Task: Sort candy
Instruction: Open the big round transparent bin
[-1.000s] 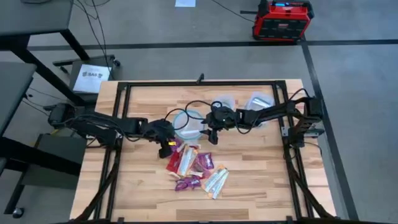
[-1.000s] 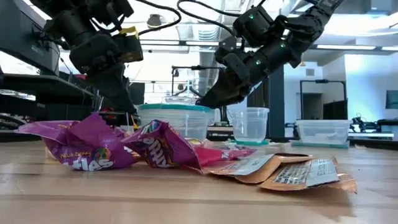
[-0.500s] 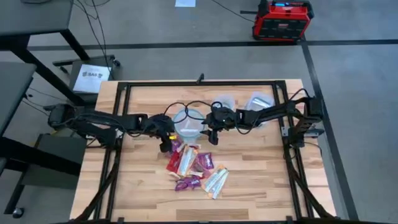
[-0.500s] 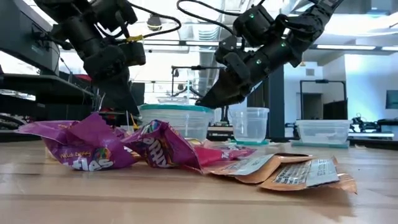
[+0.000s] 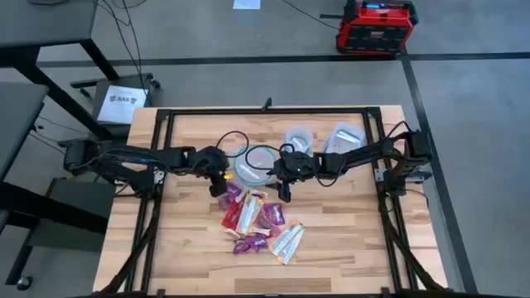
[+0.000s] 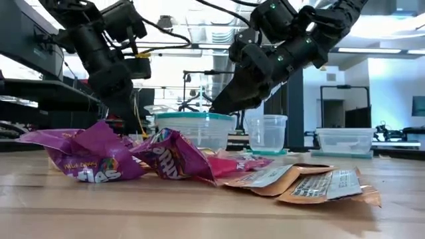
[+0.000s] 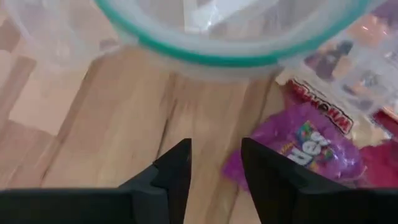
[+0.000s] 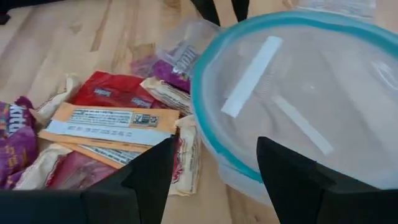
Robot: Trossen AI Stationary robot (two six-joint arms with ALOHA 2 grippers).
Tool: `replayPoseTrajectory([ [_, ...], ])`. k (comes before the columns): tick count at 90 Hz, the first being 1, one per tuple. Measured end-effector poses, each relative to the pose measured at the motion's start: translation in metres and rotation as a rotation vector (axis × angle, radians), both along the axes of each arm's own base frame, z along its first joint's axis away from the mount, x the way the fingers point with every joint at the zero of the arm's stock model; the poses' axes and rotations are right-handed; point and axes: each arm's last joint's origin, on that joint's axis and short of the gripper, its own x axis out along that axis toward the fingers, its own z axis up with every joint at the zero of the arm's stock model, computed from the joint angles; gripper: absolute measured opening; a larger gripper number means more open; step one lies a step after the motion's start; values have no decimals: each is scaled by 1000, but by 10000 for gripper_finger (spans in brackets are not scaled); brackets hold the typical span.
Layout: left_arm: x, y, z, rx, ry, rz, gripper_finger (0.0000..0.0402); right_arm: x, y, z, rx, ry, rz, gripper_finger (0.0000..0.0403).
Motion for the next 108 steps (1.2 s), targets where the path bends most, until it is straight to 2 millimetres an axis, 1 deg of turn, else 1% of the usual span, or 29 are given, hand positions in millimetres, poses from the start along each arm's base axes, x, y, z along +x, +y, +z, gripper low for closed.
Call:
replayPoseTrajectory([
  [9,-4,-1,11,3,-29,0,127,-1,0,13,-5,-15,4,214],
  [20,-9,-1,30,17,-106,-3,127,-5,-7,32,-33,-58,-3,214],
  [29,-11,-2,40,26,-167,-4,127,-8,-17,37,-37,-67,-33,214],
  [39,-9,-2,44,33,-218,-6,127,-10,-28,35,-38,-49,-66,214],
  [56,4,-1,37,29,-229,-59,127,-10,-41,22,-33,10,-103,214],
  [83,29,2,14,19,-222,-78,127,-11,-41,18,-30,47,-101,214],
  [97,34,4,5,26,-188,-89,127,-13,-40,16,-24,79,-102,214],
  [108,34,7,4,40,-182,-89,127,-13,-40,15,-11,89,-111,214],
])
